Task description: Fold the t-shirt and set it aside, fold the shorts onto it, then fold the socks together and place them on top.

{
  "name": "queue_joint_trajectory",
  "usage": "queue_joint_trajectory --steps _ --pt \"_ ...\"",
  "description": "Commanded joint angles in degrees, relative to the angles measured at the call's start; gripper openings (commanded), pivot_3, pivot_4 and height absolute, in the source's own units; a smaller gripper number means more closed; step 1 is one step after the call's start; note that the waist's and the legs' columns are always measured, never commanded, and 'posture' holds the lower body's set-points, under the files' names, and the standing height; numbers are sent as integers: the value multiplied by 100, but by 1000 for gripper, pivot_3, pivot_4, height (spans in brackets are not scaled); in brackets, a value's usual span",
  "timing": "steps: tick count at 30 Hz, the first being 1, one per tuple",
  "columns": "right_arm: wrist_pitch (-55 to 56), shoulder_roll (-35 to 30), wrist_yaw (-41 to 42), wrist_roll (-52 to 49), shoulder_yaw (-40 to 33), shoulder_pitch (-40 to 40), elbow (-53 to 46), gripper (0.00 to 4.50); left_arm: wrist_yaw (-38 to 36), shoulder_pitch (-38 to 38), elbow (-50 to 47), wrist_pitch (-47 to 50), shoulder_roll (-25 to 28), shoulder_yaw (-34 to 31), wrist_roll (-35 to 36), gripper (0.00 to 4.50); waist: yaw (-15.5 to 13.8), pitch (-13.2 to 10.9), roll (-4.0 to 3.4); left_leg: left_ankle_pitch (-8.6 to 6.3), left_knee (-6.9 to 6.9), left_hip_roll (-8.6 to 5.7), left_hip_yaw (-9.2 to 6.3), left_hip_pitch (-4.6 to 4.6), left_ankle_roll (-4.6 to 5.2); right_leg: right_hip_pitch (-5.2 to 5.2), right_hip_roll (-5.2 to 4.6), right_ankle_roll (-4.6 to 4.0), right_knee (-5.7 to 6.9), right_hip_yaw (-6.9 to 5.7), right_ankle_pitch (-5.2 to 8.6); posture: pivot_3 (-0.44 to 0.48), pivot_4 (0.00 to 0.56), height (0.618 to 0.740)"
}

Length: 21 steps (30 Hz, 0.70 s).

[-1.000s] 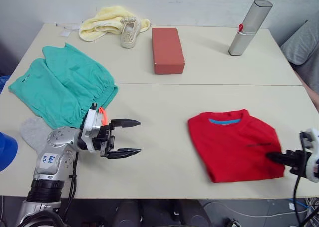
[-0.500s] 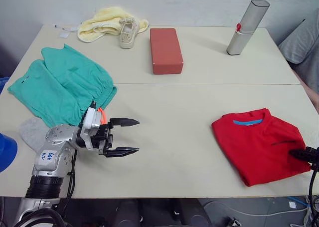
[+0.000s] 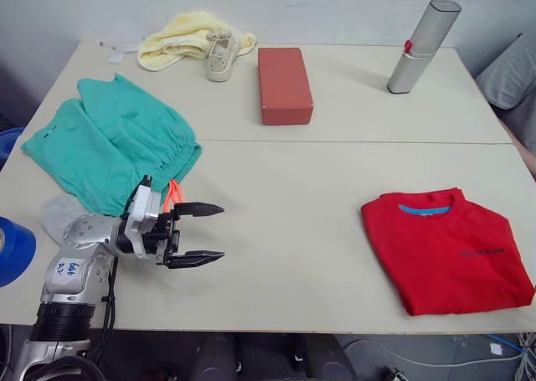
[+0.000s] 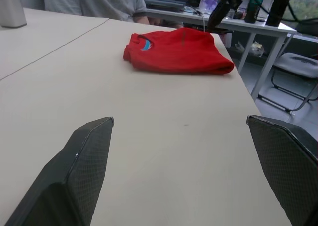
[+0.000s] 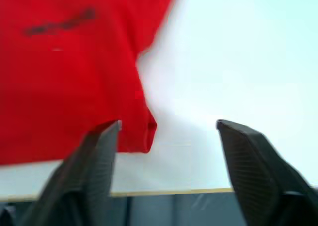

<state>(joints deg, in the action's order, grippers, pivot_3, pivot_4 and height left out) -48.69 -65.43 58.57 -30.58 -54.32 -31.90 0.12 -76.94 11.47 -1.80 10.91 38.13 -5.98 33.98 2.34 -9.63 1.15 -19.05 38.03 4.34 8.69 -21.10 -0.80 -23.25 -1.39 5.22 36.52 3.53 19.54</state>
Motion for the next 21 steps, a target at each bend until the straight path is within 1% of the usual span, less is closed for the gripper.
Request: queue_joint_trajectory --steps 1,3,5,7,9,10,12,13,14,17,18,20,21 --pt "1525 280 835 123 -417 139 -374 3228 165 -183 -230 18 70 -339 144 4500 45 -2 4 1 0 0 0 2 1 2 0 2 0 -2 -3 0 150 740" --pt "2079 549 1054 -26 -343 380 -617 3228 377 -303 -274 131 101 -564 223 4500 72 -8 14 2 0 -1 -9 15 3 24 -3 3 -1 -5 -4 0 150 740" --pt "2374 899 1070 -259 -69 708 -1033 3228 619 -494 -350 75 153 -891 188 4500 82 -10 18 2 1 0 -21 26 3 42 -6 1 -4 -2 -5 0 150 740" --pt "2892 1352 1074 -326 447 1019 -1500 3228 961 -802 -488 -49 177 -1339 107 4500 97 -14 25 -1 -2 4 -22 43 0 58 -6 -2 -5 0 -5 0 150 740" --pt "3574 1812 990 -94 1061 1285 -1761 3228 1397 -1213 -645 -45 173 -1861 54 4500 120 -15 27 -5 -6 9 -23 61 -2 77 -6 -6 -9 -1 -3 0 150 740" --pt "3478 1971 955 -219 1276 1324 -1880 3406 1571 -1431 -704 -66 158 -2118 27 4500 108 -14 23 -7 -8 12 -21 62 -4 79 -6 -8 -10 -2 -3 0 150 740" --pt "3638 2217 1016 -217 1723 1353 -1987 3833 2058 -1921 -868 100 91 -2676 39 4500 91 -19 14 -9 -7 9 -20 63 -1 77 -12 -10 -8 -3 -2 0 150 740" --pt "4045 2435 1118 -79 2021 1365 -1954 4116 2331 -2283 -997 185 -27 -3091 108 4500 87 -19 14 -10 -7 9 -20 63 1 76 -14 -13 -8 -4 0 0 150 740" --pt "4390 2580 1185 48 2222 1368 -1910 4422 2514 -2529 -1090 239 -107 -3350 171 4500 85 -17 20 -11 -7 10 -20 63 2 76 -15 -16 -8 -5 1 0 150 740" --pt "5400 3121 1216 311 2701 1443 -1655 4469 3010 -3309 -1153 291 -420 -4204 227 4500 79 -13 28 -19 -8 14 -24 65 3 80 -15 -28 -11 -12 9 0 150 740" --pt "5840 3413 1389 139 2822 1502 -1618 4469 3326 -3613 -1048 503 -551 -4577 285 4500 80 -13 32 -20 -8 14 -24 66 4 81 -16 -31 -11 -13 11 0 150 740" --pt "6479 3756 1613 -53 2976 1599 -1544 4469 3636 -3917 -891 746 -668 -4956 417 4500 87 -16 36 -22 -7 14 -21 75 4 86 -15 -35 -8 -13 13 0 150 740" --pt "6516 3817 1610 -93 3052 1600 -1527 4469 3698 -4068 -833 1056 -656 -5049 577 4500 81 -18 40 -28 -8 14 -22 82 11 94 -15 -38 -7 -14 15 0 150 740"
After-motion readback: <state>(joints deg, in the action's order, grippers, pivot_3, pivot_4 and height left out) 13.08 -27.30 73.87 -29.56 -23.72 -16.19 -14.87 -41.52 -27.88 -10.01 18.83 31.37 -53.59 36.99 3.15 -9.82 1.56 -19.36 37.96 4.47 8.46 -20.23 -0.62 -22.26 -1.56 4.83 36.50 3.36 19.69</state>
